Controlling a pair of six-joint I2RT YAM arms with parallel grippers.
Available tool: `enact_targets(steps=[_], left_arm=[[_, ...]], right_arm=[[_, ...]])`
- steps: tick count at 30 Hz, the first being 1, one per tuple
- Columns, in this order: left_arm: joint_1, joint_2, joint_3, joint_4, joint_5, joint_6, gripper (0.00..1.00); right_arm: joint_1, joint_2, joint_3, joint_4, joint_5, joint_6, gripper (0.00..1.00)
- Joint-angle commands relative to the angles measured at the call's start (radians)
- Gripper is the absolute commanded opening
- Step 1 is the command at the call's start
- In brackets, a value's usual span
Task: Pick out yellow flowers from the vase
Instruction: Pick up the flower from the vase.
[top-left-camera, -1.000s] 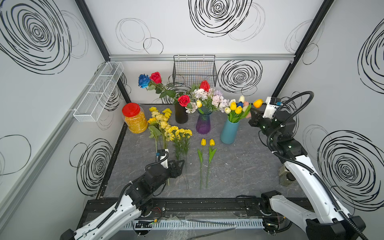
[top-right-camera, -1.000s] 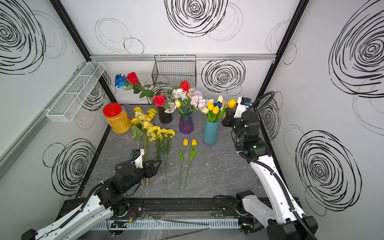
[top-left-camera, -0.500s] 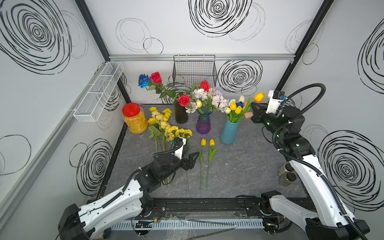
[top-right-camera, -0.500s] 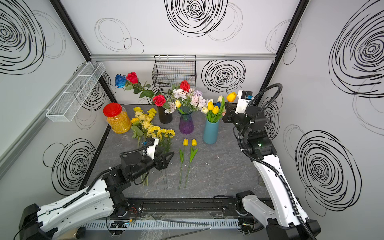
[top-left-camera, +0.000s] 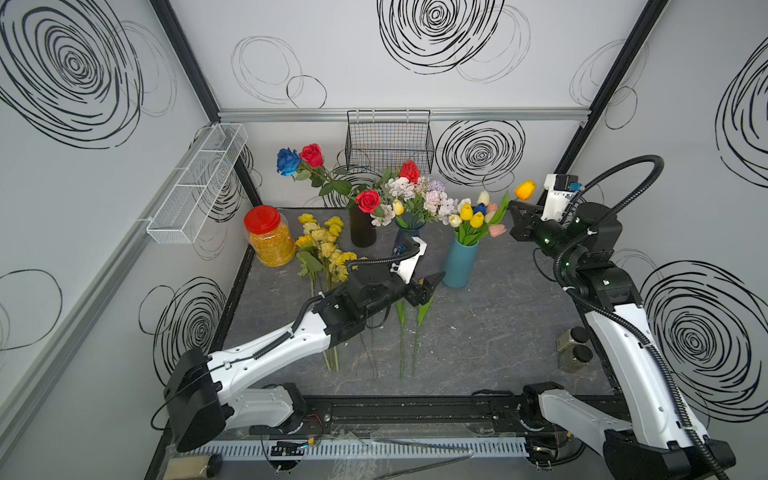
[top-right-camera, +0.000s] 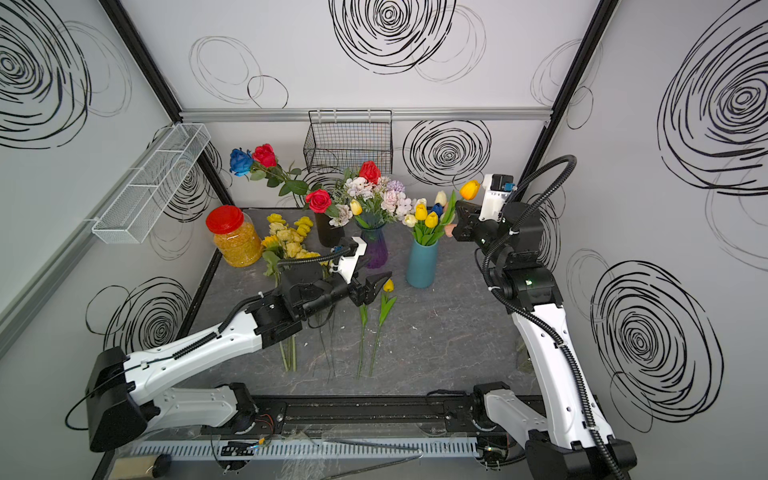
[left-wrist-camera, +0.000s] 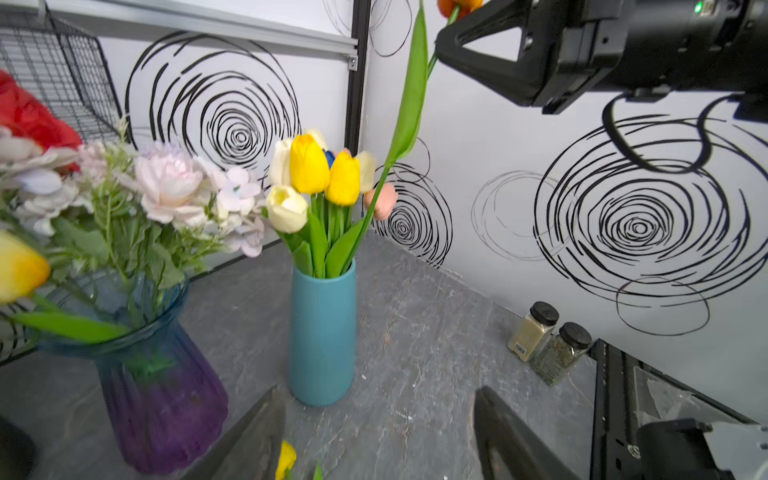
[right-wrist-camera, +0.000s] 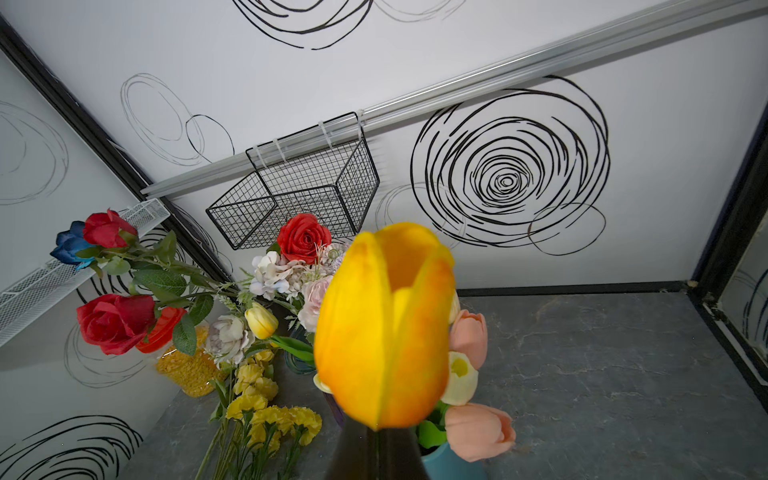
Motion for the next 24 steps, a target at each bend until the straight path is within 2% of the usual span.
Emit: enact_targets(steps=[1, 16, 21, 24], left_arm=[[-0.009, 0.082, 0.093, 0.074, 0.035, 0.07, 0.74], [-0.065, 0.384, 0.42, 0.009, -0.107, 0.213, 0.75], [-0.062, 0.468, 0.512, 0.014, -0.154, 0.235, 0.72], [-0.057, 0.521, 0.577, 0.011, -0.151, 0.235, 0.66]], right_arm=[[-0.005, 0.021, 0.071, -0.013, -0.044, 0.018, 0.0], [-0.018, 0.035, 0.156, -0.02, -0.086, 0.023, 0.0], [-0.021, 0.027, 0.17, -0.031, -0.108, 0.032, 0.0], [-0.02, 0.019, 0.171, -0.033, -0.116, 0.036, 0.0]])
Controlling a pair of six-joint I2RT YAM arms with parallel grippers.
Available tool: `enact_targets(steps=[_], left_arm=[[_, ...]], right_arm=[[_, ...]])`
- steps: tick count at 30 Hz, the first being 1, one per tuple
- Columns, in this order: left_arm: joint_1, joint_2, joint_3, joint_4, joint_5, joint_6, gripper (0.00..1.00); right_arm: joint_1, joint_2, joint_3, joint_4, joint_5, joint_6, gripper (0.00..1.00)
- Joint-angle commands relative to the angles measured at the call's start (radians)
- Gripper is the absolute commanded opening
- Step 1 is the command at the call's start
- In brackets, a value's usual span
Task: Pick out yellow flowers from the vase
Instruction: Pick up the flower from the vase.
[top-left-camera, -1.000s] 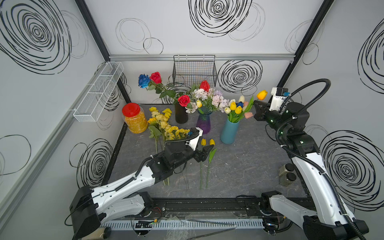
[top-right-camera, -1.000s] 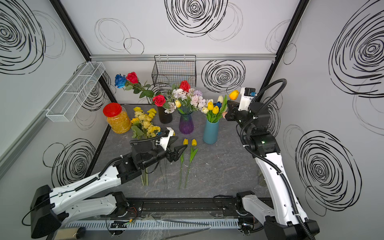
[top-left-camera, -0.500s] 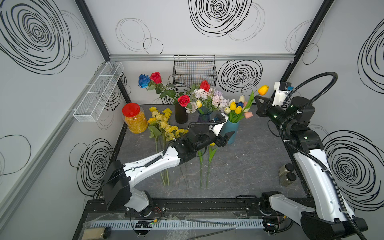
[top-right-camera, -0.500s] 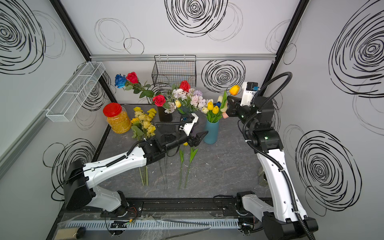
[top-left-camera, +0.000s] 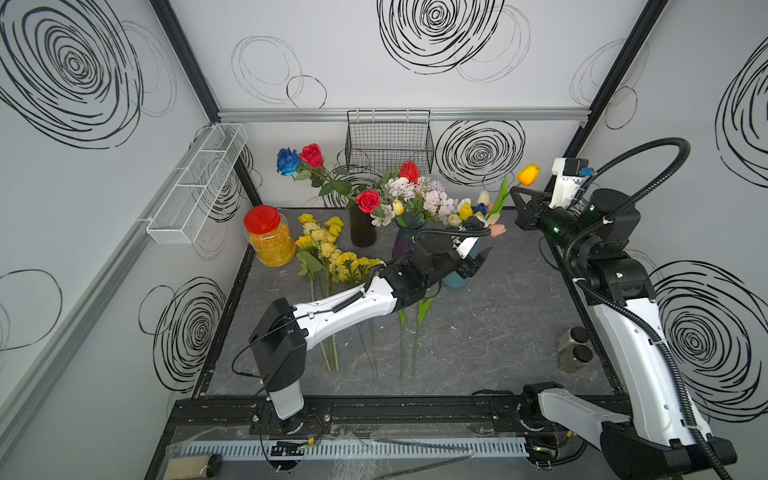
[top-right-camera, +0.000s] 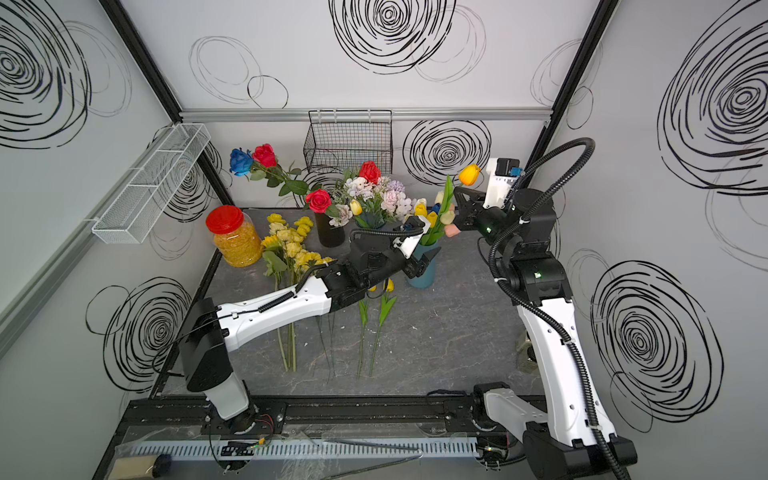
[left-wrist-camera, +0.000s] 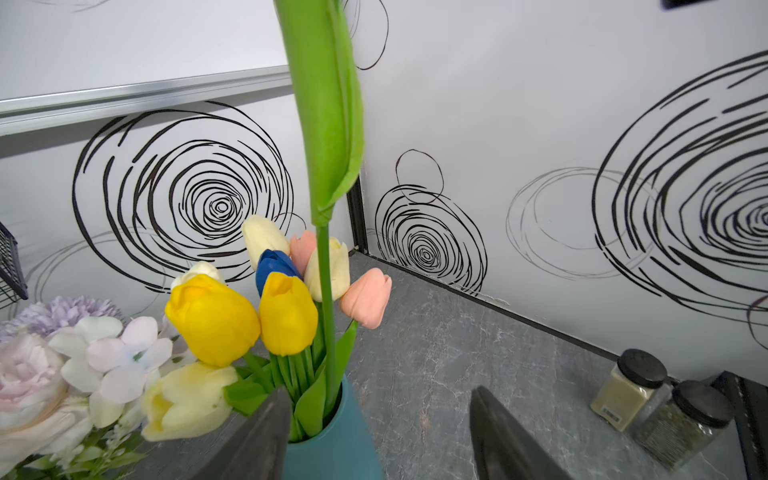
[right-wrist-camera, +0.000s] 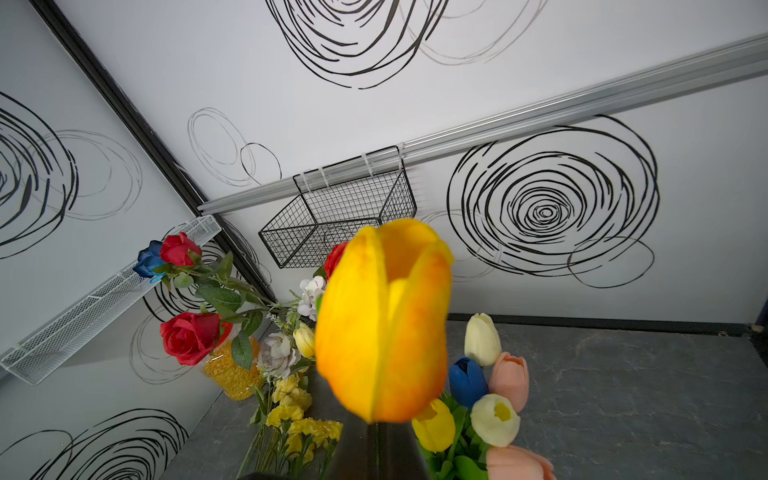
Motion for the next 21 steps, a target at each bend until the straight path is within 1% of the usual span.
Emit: enact_targets(steps=[1, 3, 5, 8, 11, 12, 18, 21], left_arm=[[0.008, 0.048, 0.093, 0.032, -0.034, 0.025, 0.62], [0.01, 0.077, 0.135, 0.022, -0.04, 0.022, 0.57], [0.011, 0.095, 0.16, 0.033, -0.048, 0.019, 0.47], [0.012, 0.111, 0.174, 0.046, -0.041, 0.009, 0.43], [0.011, 0.12, 0.18, 0.06, -0.05, 0.005, 0.34], [0.012, 0.121, 0.178, 0.07, -0.05, 0.001, 0.33], [0.013, 0.133, 0.188, 0.113, -0.027, -0.005, 0.31], [0.013, 0.147, 0.211, 0.111, -0.019, -0.003, 0.28]], right_arm=[[-0.004, -0.021, 0.036, -0.001, -0.028, 0.012, 0.0], [-0.004, -0.025, 0.033, -0.002, -0.031, 0.013, 0.0], [-0.005, -0.031, 0.029, 0.0, -0.033, 0.016, 0.0], [-0.004, -0.035, 0.027, 0.003, -0.033, 0.018, 0.0], [-0.004, -0.038, 0.029, 0.004, -0.034, 0.02, 0.0], [-0.004, -0.04, 0.03, 0.005, -0.034, 0.022, 0.0], [-0.004, -0.052, 0.034, 0.01, -0.041, 0.036, 0.0], [-0.004, -0.054, 0.035, 0.008, -0.046, 0.039, 0.0]])
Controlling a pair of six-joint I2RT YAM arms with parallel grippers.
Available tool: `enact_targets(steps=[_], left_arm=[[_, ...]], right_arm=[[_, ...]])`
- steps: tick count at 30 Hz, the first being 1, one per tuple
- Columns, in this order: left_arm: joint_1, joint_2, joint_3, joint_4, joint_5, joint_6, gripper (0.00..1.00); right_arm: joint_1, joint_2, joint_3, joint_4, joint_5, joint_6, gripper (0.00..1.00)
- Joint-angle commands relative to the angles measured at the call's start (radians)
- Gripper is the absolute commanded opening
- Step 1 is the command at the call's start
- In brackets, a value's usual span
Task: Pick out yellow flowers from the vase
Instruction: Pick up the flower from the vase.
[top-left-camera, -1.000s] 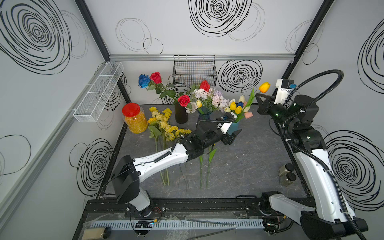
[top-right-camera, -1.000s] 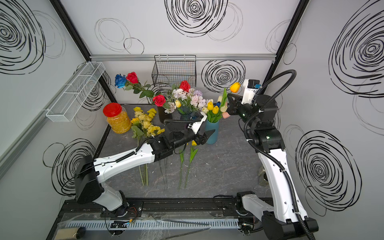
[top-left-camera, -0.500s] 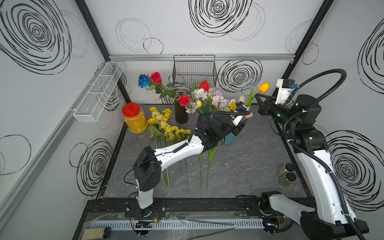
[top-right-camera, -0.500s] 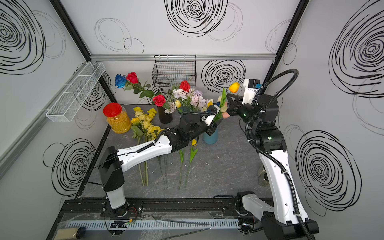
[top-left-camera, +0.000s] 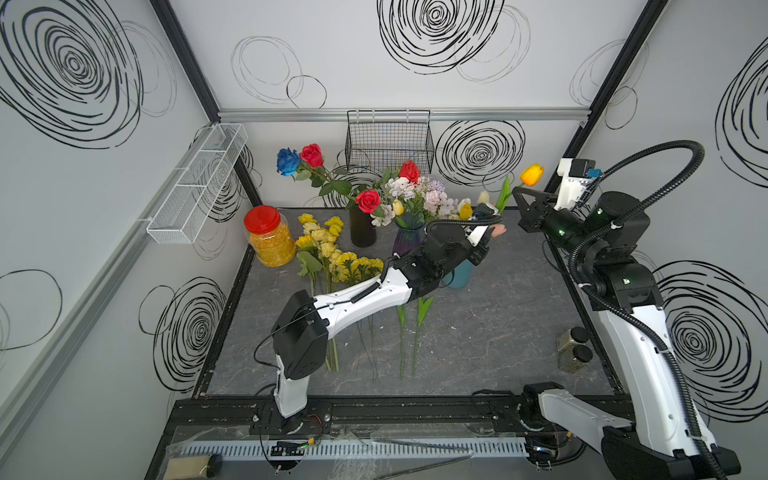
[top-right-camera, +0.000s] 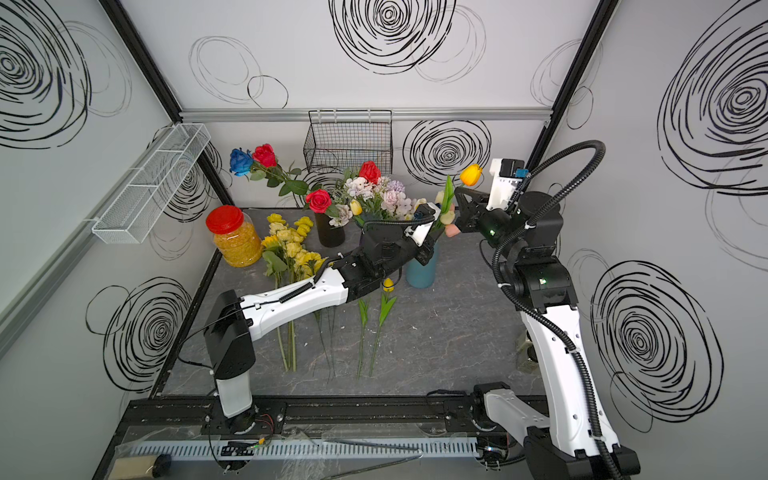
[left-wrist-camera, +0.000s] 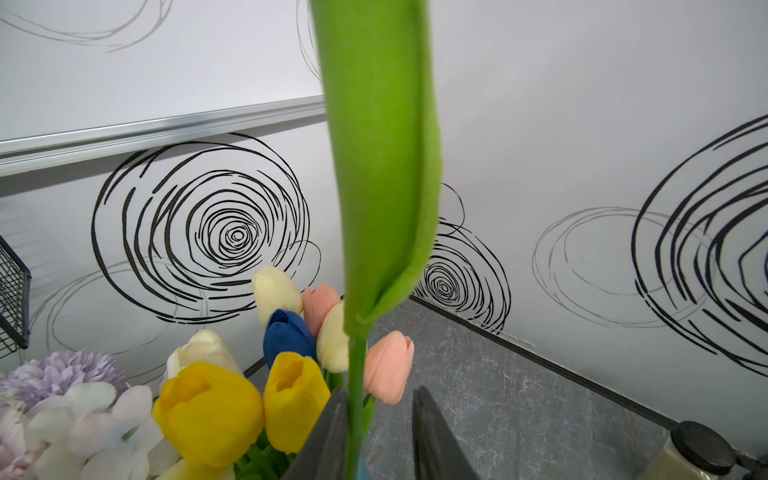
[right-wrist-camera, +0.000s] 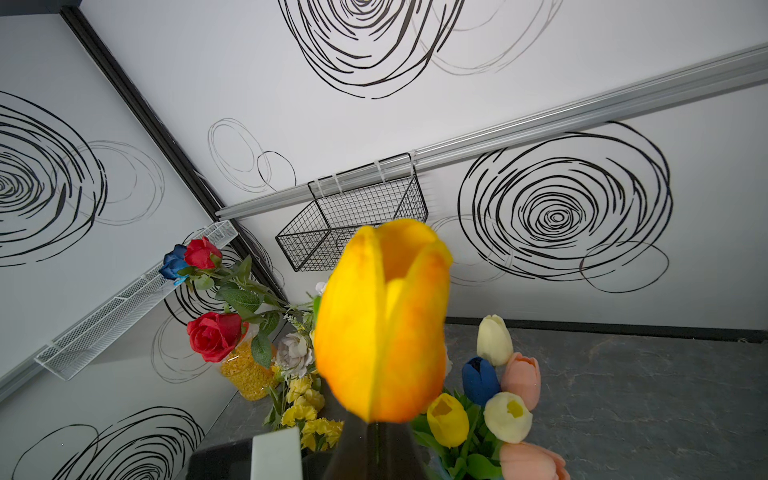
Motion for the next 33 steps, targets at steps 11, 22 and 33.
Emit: enact_targets(steps=[11, 22, 33], left_arm=[[-0.011, 0.023, 0.086, 0.064, 0.018, 0.015, 0.04], [-0.052, -0.06, 0.174, -0.154, 0.033, -0.096, 0.03], [-0.072, -0.359, -0.212, -0.138, 0.044, -0.25, 0.05]], right_arm=[[-0.004, -0.037, 0.037, 0.001, -0.01, 0.014, 0.0], [-0.004, -0.21, -0.104, 0.133, 0.041, -0.013, 0.62], [-0.002, -0.596, -0.561, 0.313, 0.091, 0.056, 0.96]])
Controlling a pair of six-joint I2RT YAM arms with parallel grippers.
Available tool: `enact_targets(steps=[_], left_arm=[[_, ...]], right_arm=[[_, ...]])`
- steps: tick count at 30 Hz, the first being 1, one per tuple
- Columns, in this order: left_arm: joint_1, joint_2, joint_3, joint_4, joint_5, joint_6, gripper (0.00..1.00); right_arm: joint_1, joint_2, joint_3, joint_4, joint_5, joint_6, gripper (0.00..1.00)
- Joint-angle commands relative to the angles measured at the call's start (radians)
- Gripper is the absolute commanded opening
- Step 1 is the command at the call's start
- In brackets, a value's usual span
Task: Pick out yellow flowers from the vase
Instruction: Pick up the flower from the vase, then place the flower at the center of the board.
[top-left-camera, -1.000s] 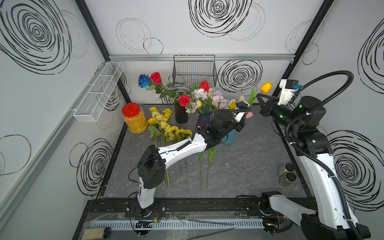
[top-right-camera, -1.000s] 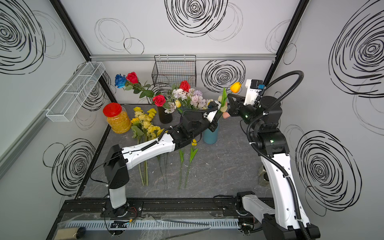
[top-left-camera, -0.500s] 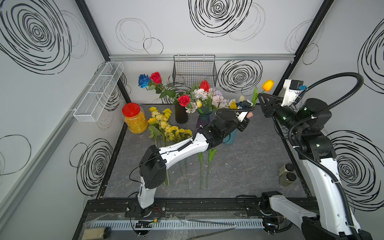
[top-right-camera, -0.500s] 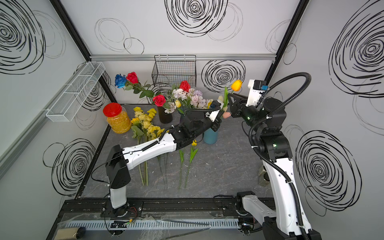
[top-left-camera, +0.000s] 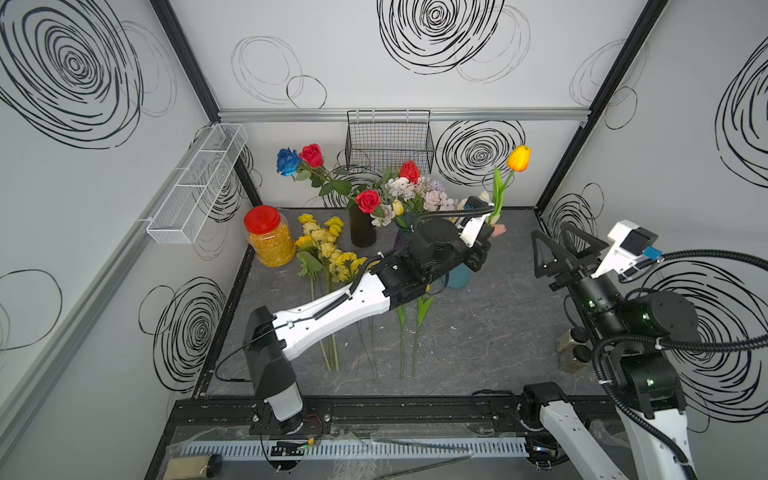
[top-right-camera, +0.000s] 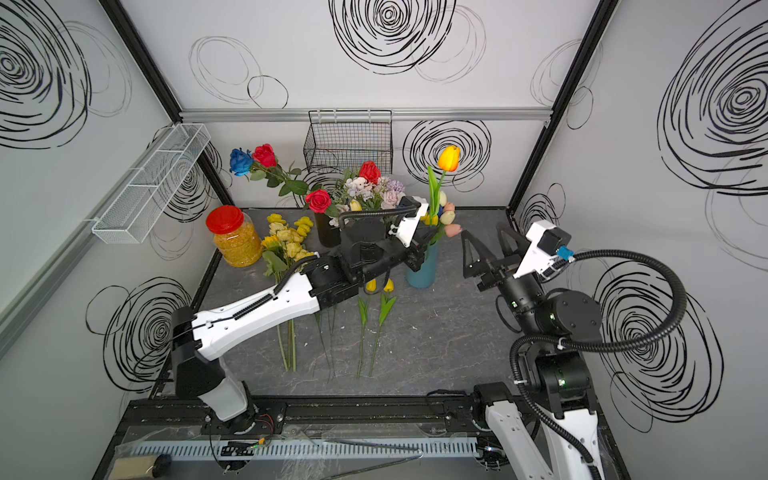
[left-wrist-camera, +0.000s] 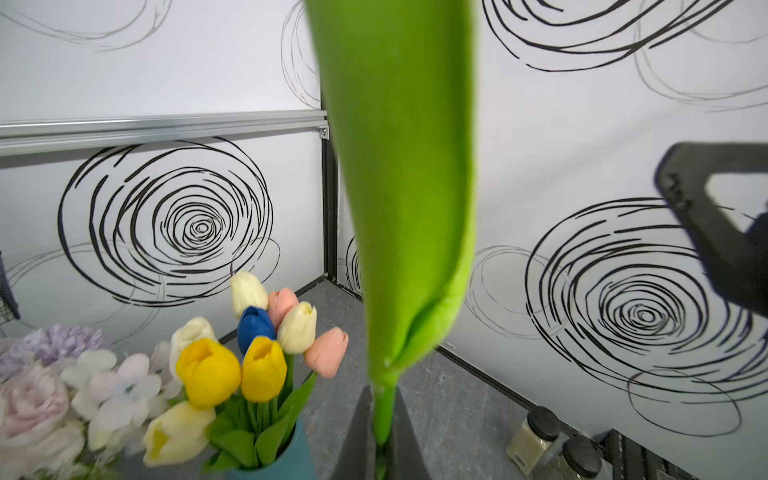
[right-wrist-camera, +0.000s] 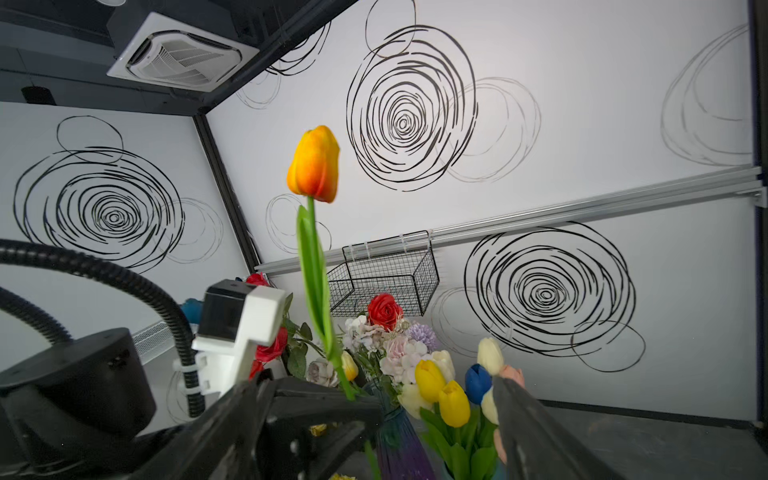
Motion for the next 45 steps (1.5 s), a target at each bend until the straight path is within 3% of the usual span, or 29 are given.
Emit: enact_targets(steps=[1, 8, 18, 24, 29, 37, 41, 45], left_arm=[[-0.01, -0.12, -0.164, 0.059, 0.003, -0.067, 0.05], [-0.016, -0.315, -0.427, -0.183, -0.09, -0.227, 0.09], [-0.024, -0.503, -0.719, -0.386, -0.062, -0.547, 0.09], [-0.015, -0.478, -0.777, -0.416, -0.054, -0.622, 0.13], [0.034, -0.396, -0.802, -0.379, 0.006, -0.648, 0.11], [0.11, -0.289, -0.806, -0.291, 0.034, -0.701, 0.05], [0.1, -0.256, -0.812, -0.207, 0.017, -0.728, 0.03], [0.044, -0.271, -0.827, -0.132, -0.086, -0.76, 0.01]], right_arm=[[-0.002, -0.081, -0.125, 0.049, 0.028, 0.037, 0.99], [-0.001, -0.198, -0.276, -0.076, 0.086, 0.038, 1.0], [-0.003, -0.052, -0.267, -0.134, 0.123, 0.068, 1.0], [-0.002, -0.038, -0.285, -0.117, 0.047, -0.003, 1.0], [-0.003, -0.082, -0.365, -0.074, 0.104, 0.107, 1.0], [-0.003, -0.104, -0.357, -0.168, 0.151, 0.078, 1.0], [-0.003, -0.109, -0.368, -0.171, 0.155, 0.081, 1.0], [-0.003, -0.1, -0.367, -0.17, 0.154, 0.069, 1.0]])
